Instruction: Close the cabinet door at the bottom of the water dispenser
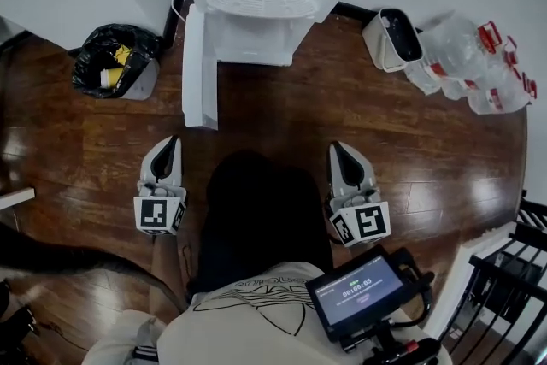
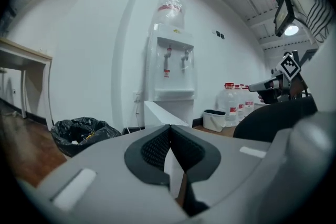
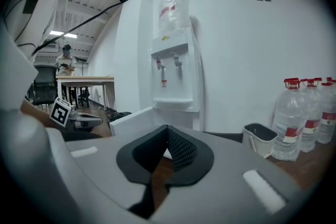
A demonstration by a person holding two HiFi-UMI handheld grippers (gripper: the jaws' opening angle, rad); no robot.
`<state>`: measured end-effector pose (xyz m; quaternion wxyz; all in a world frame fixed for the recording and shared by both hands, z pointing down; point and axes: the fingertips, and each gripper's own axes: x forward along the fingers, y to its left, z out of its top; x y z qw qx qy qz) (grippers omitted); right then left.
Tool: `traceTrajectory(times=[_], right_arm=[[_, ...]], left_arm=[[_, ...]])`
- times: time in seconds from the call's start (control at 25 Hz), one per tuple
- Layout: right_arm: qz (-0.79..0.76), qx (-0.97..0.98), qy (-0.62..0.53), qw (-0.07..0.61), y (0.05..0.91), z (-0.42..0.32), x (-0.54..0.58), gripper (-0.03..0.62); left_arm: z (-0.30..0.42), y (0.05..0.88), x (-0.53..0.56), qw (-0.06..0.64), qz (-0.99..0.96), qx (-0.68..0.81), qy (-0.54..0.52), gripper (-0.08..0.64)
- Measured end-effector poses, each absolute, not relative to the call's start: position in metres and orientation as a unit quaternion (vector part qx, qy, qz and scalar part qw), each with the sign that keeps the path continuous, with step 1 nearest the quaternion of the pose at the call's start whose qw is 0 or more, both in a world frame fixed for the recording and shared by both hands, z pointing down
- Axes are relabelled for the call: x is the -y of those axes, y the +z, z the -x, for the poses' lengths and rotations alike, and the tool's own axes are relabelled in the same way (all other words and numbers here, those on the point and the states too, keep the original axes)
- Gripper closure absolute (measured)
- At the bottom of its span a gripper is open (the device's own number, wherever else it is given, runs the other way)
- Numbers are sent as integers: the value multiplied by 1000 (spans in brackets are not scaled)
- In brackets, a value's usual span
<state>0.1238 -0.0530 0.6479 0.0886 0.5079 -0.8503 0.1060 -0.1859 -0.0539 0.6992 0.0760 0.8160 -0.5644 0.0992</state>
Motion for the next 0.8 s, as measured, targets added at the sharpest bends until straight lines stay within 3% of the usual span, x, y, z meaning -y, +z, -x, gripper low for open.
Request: traceTrajectory(times=[0.28,0.56,0.8], right_arm=[[-531,836,102,90,667,-136,37,590],[-557,819,112,79,665,-162,19,591],[-549,823,131,73,691,-167,20,590]], left_arm=[[152,729,77,82,-838,536,63,541],[31,716,86,84,-903,420,-31,550],[67,704,89,55,-884,465,11,541]])
